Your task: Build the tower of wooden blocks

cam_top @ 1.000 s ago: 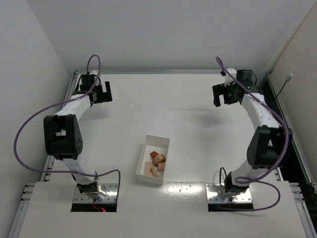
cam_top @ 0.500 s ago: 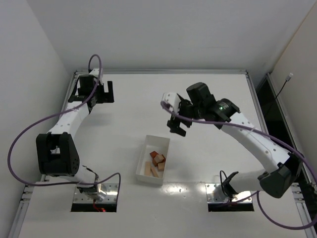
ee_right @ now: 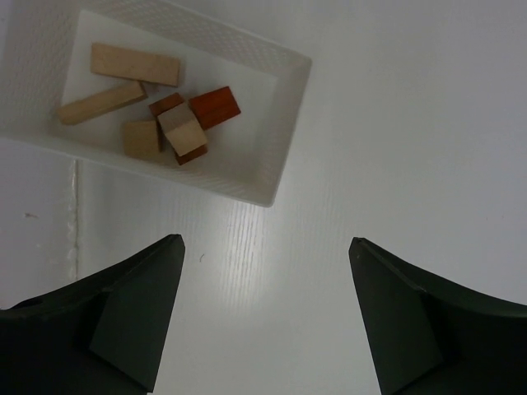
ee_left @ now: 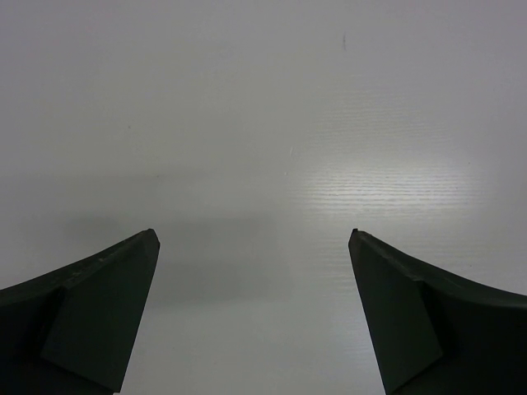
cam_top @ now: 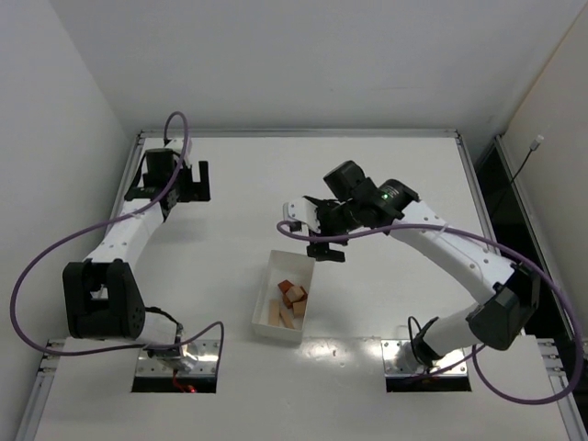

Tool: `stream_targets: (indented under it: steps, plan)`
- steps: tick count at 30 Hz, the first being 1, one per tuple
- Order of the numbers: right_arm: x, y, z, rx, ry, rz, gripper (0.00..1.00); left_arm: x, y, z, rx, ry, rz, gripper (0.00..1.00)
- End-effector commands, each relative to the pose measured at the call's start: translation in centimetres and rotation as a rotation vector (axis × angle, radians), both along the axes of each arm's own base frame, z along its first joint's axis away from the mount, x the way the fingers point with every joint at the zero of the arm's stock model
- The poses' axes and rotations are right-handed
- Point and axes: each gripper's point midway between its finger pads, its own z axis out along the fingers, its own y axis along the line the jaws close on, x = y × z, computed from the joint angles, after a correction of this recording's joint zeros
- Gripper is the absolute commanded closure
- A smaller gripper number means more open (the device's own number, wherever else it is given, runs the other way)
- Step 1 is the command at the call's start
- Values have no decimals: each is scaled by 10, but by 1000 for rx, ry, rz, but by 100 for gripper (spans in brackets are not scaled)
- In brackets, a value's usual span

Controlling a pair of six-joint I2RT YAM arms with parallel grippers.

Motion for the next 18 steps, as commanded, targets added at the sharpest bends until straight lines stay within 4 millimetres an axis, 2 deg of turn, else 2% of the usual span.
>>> stream_targets:
  steps: [1, 3, 4, 7, 9, 12, 13, 14, 15, 17, 18]
  plan:
    - [-33, 0, 22, 50, -44, 193, 22, 2, 2, 16, 16, -57, -5, 0]
    - [-51, -13, 17, 40, -64, 238, 22, 2, 2, 16, 16, -57, -5, 0]
    - [-62, -13, 15, 40, -68, 270, 23, 2, 2, 16, 16, -57, -5, 0]
    - [-68, -13, 16, 47, -102, 293, 25, 4, 0, 14, 9, -56, -15, 0]
    - [-68, -13, 16, 47, -102, 293, 26, 5, -2, 5, 1, -33, -25, 0]
    - [-84, -13, 12, 59, -123, 379, 28, 11, -6, 11, -10, -47, -41, 0]
    - [-86, -12, 11, 69, -152, 409, 28, 11, -6, 7, -10, -37, -41, 0]
    - [-94, -13, 1, 58, -184, 481, 29, 14, -6, 6, -18, -33, -36, 0]
    - [-98, -14, -2, 55, -208, 523, 31, 16, -8, 11, -24, -44, -45, 0]
    - [-101, -12, -9, 47, -245, 599, 32, 20, -8, 6, -24, -32, -45, 0]
    - [-102, -8, -12, 40, -263, 643, 34, 23, -9, 13, -29, -47, -52, 0]
